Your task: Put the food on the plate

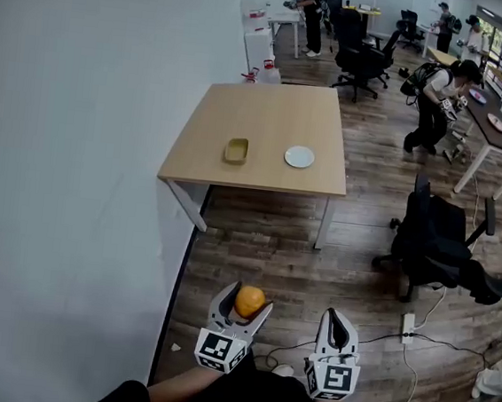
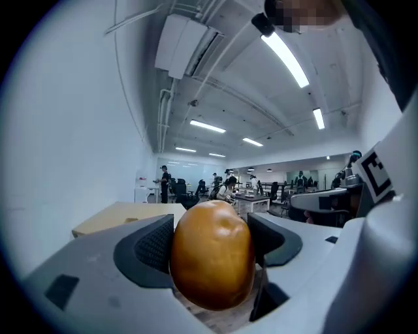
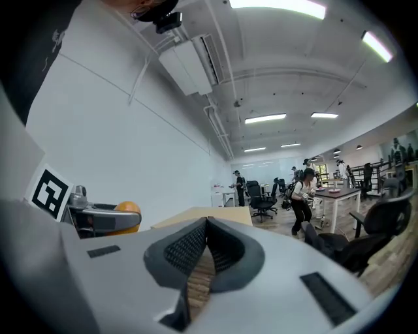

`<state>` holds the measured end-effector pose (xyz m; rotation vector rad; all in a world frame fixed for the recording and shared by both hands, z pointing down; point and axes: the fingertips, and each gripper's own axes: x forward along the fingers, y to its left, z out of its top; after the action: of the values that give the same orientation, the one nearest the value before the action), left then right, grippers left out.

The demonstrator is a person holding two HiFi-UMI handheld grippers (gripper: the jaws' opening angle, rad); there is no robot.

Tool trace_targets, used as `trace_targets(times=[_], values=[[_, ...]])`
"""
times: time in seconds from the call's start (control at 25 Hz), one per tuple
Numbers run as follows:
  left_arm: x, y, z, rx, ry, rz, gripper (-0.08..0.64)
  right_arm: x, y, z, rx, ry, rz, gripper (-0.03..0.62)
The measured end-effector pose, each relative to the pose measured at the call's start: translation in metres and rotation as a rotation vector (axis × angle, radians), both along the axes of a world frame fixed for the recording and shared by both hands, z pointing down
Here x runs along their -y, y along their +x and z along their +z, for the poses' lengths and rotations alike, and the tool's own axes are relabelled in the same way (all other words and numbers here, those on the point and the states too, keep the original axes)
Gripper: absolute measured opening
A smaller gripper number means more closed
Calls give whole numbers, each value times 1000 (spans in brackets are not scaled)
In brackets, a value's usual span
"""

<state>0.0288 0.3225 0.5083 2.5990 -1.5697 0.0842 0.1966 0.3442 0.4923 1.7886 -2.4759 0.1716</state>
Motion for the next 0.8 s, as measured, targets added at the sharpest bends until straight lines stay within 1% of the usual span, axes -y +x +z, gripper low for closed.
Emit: trace_targets(times=[0.08, 0.2, 0.36, 0.48, 0.68, 0.8], values=[[4, 0, -1, 16, 13, 1, 331, 6, 1, 4, 0, -8, -4, 60], [18, 1, 4, 3, 0, 0, 331, 18, 8, 8, 9, -15, 16, 60], [50, 4, 11, -16, -16, 22, 331, 42, 14, 8, -14, -25, 43, 60], [82, 5, 20, -35, -39, 43, 331, 70, 13, 11, -40, -50, 54, 60], [142, 4, 32, -72, -83, 68, 331, 129, -8, 1, -104, -69, 22, 60], [180, -8, 36, -78, -102, 72, 331, 169, -32, 0, -123, -83, -12, 60]])
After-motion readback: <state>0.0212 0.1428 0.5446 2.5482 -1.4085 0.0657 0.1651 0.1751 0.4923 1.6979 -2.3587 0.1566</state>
